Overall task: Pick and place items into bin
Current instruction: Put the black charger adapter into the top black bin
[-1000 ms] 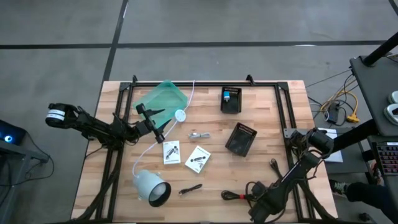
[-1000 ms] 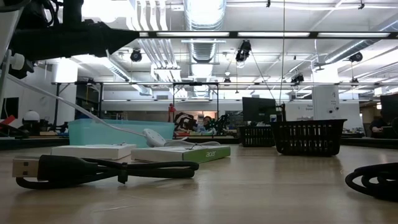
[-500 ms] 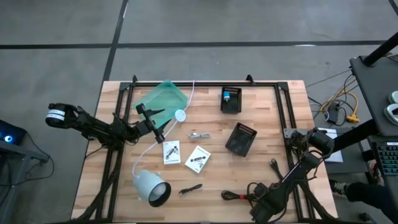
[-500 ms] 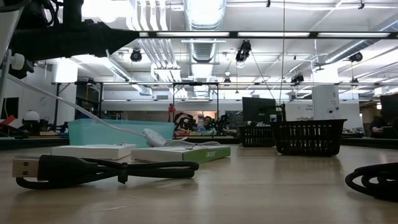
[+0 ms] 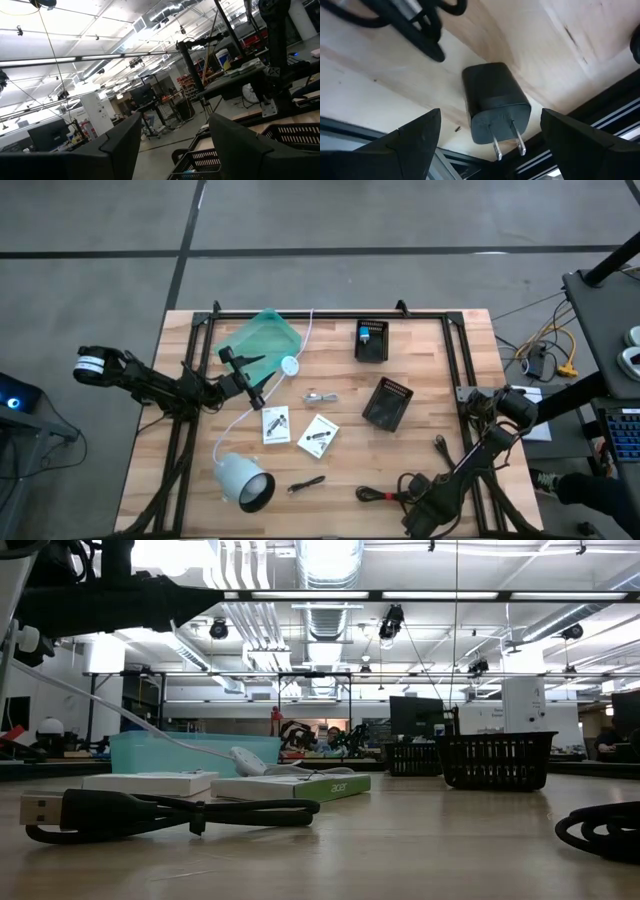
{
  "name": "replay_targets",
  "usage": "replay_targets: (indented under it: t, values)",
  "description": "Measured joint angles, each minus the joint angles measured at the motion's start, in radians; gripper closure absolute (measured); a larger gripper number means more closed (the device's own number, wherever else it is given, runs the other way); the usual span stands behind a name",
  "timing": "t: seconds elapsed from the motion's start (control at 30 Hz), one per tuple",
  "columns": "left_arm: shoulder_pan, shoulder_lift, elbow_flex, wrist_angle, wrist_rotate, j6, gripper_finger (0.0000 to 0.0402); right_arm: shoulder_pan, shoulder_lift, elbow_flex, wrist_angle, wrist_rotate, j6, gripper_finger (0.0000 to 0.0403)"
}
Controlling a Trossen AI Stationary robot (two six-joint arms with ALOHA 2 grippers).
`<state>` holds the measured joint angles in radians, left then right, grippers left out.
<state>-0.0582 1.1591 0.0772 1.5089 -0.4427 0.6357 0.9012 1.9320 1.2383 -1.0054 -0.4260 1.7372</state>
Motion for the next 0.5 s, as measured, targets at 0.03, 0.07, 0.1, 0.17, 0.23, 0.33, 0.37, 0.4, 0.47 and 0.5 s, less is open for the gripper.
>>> replay_targets:
  t: [0.03,0.07,0.1,0.17,0.23,0.33,0.37,0.4,0.47,0.5]
  values:
    - [0.000,0.000,0.000,0.000,0.000,0.000,0.0185,0.000,0.000,-0.002,0.000,0.002,0.011,0.0079]
    - [0.000,0.000,0.000,0.000,0.000,0.000,0.0185,0.000,0.000,-0.003,0.000,0.003,0.018,0.0079]
    - [0.000,0.000,0.000,0.000,0.000,0.000,0.0185,0.000,0.000,-0.004,0.001,0.003,0.020,0.0079]
    - [0.000,0.000,0.000,0.000,0.000,0.000,0.0185,0.000,0.000,-0.004,0.004,0.003,0.018,0.0079]
    - [0.000,0.000,0.000,0.000,0.000,0.000,0.0185,0.000,0.000,-0.004,0.005,0.003,0.015,0.0084]
    - [0.000,0.000,0.000,0.000,0.000,0.000,0.0185,0.000,0.000,-0.004,0.009,0.003,0.014,0.0109]
    - [0.000,0.000,0.000,0.000,0.000,0.000,0.0185,0.000,0.000,-0.004,0.013,0.003,0.014,0.0120]
    - [0.000,0.000,0.000,0.000,0.000,0.000,0.0185,0.000,0.000,-0.004,0.016,0.004,0.014,0.0132]
    - [0.000,0.000,0.000,0.000,0.000,0.000,0.0185,0.000,0.000,-0.004,0.018,0.004,0.011,0.0159]
    - [0.000,0.000,0.000,0.000,0.000,0.000,0.0185,0.000,0.000,-0.004,0.018,0.004,0.010,0.0173]
